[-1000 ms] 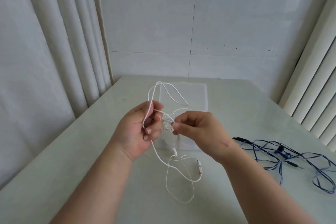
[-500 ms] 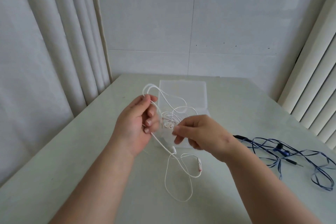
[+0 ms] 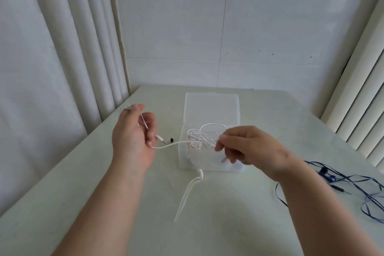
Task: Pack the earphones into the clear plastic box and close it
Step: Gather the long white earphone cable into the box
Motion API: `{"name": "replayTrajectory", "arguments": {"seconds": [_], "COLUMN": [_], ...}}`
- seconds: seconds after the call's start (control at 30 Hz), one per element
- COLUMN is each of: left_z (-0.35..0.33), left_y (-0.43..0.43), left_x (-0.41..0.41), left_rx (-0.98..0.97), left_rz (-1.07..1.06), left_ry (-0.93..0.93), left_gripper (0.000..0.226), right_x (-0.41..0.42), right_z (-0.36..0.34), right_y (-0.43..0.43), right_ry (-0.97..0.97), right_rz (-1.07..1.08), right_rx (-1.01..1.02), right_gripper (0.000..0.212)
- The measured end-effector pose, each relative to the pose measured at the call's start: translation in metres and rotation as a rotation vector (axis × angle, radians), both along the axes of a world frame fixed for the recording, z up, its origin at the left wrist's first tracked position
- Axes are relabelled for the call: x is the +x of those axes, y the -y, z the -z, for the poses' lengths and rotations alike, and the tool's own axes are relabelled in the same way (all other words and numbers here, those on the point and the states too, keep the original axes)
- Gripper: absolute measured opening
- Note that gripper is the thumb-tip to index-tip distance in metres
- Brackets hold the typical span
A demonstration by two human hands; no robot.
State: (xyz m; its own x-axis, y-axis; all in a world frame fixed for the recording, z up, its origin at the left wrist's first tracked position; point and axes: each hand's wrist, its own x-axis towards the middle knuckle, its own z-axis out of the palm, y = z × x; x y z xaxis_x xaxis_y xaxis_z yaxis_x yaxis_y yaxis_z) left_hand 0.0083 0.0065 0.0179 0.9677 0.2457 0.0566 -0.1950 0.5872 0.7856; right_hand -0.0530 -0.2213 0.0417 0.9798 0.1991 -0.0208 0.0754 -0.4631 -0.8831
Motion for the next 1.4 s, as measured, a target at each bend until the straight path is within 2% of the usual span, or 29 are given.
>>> {"name": "replayTrajectory", "arguments": {"seconds": [0.1,0.3,0.4,0.47,0.57,0.63,0.7,0.77,0.87,0.93,1.0,1.03,1.13,1.23,1.4], "left_z": [0.002,0.007,0.006,0.006,0.006,0.003,-0.001,-0.004,-0.002,-0.001,-0.002,-0.003,0.0,0.001,0.003], "left_y": [0.01,0.023,0.026,0.027,0.03,0.032,0.024,0.012,0.002,0.001,0.001,0.001,0.001,0.003,0.006], "left_x": [-0.006,-0.019,-0.021,-0.02,-0.019,-0.021,-0.018,-0.012,-0.007,-0.006,-0.006,-0.006,-0.006,-0.008,-0.01], "left_rx": [0.311,0.815,0.962,0.895,0.642,0.478,0.23,0.067,-0.001,0.011,0.076,0.126,0.382,0.652,0.778], "left_rz": [0.116,0.328,0.304,0.272,0.195,0.118,0.048,-0.006,-0.035,-0.026,-0.015,-0.014,-0.091,-0.255,-0.361], "left_ry": [0.065,0.207,0.23,0.209,0.194,0.205,0.211,0.228,0.226,0.219,0.214,0.207,0.191,0.159,0.101], "left_gripper": [0.013,0.036,0.021,0.02,0.033,0.035,0.032,0.033,0.031,0.03,0.03,0.03,0.032,0.028,0.029], "right_x": [0.002,0.0,0.001,0.001,0.0,0.0,0.001,0.001,0.005,0.007,0.01,0.01,0.01,0.007,0.008], "right_z": [0.005,0.007,0.006,0.006,0.005,0.006,0.006,0.004,0.002,0.002,0.004,0.005,0.006,0.002,0.004], "right_y": [-0.012,-0.021,-0.02,-0.018,-0.019,-0.018,-0.012,-0.005,0.002,0.005,0.007,0.009,0.009,0.009,0.011], "right_ry": [0.083,0.113,0.105,0.079,0.044,0.069,0.088,0.08,0.153,0.195,0.155,0.152,0.293,0.46,0.708], "right_rz": [0.089,0.121,0.109,0.102,0.04,0.076,0.145,0.2,0.278,0.292,0.228,0.205,0.261,0.35,0.53], "right_rx": [0.026,0.15,0.21,0.227,0.192,0.048,-0.09,-0.066,-0.033,0.094,0.388,0.469,0.41,0.458,0.288], "right_gripper": [0.029,0.029,0.028,0.025,0.012,0.011,0.008,0.011,0.022,0.027,0.031,0.031,0.027,0.025,0.014]}}
